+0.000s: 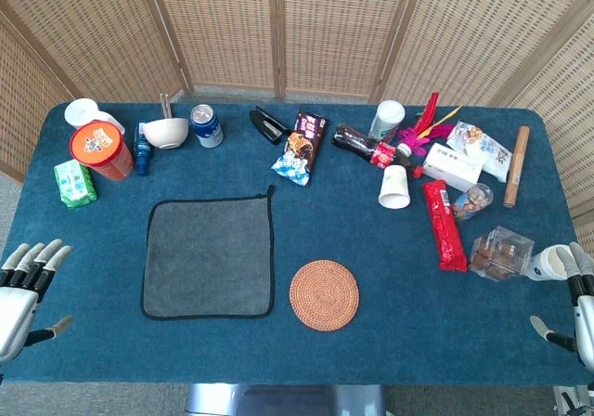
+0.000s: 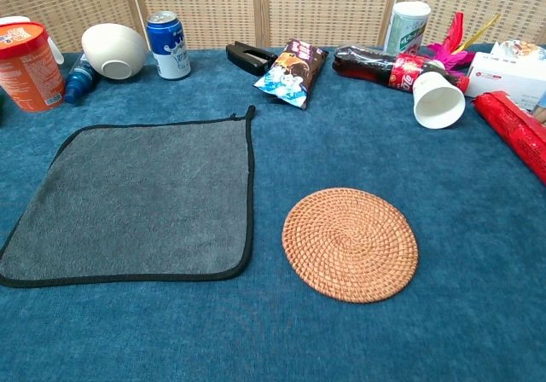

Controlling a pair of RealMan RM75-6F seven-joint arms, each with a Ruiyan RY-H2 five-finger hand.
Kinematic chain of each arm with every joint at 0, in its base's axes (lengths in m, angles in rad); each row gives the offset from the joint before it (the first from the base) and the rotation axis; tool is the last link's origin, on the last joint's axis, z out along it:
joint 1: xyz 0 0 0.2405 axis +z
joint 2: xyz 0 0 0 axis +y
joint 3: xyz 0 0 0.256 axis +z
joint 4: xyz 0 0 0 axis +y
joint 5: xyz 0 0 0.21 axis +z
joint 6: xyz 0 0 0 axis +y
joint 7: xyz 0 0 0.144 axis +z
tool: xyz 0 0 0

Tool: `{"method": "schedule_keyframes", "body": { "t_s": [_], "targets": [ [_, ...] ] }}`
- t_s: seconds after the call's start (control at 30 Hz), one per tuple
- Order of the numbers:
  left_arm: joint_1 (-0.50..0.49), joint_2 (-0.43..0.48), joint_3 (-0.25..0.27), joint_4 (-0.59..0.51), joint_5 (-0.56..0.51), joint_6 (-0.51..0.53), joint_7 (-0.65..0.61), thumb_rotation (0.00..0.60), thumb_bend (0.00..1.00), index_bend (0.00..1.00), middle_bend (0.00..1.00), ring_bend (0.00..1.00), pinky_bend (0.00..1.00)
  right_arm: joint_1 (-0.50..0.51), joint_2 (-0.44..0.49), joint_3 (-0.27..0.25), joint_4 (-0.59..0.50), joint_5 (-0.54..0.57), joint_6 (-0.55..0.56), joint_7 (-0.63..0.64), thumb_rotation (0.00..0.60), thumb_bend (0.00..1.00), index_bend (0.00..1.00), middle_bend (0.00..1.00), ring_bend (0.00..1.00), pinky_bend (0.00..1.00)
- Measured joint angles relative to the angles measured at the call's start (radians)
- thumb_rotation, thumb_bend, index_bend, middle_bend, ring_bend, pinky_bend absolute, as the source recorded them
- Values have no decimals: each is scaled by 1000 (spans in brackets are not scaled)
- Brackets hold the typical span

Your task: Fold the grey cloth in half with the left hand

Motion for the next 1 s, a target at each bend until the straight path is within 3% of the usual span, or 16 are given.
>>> {"method": "schedule_keyframes", "body": {
  "t_s": [0.33, 0.53, 0.73, 1.0],
  "targets": [
    [-3, -4, -2, 3, -8, -9, 2, 600, 105, 0, 0, 0, 0, -2, 2, -2, -2, -5, 3, 2, 600, 0, 2, 0, 0, 0],
    [-31, -9, -31, 2, -48, -41, -13, 600, 105, 0, 0, 0, 0, 0, 2, 2, -2, 7, -2, 6, 600, 0, 2, 0, 0, 0],
    [-98, -16, -79, -10, -114, -135, -17, 600, 106, 0, 0, 0, 0, 4, 4, 9, -2, 21, -8, 11, 600, 0, 3, 0, 0, 0],
    [-246, -35, -169, -29, -268, -336, 25, 600, 105, 49, 0, 0, 0, 10, 9, 19, 6, 50, -27, 31, 600, 0, 6, 0, 0, 0]
  ]
}}
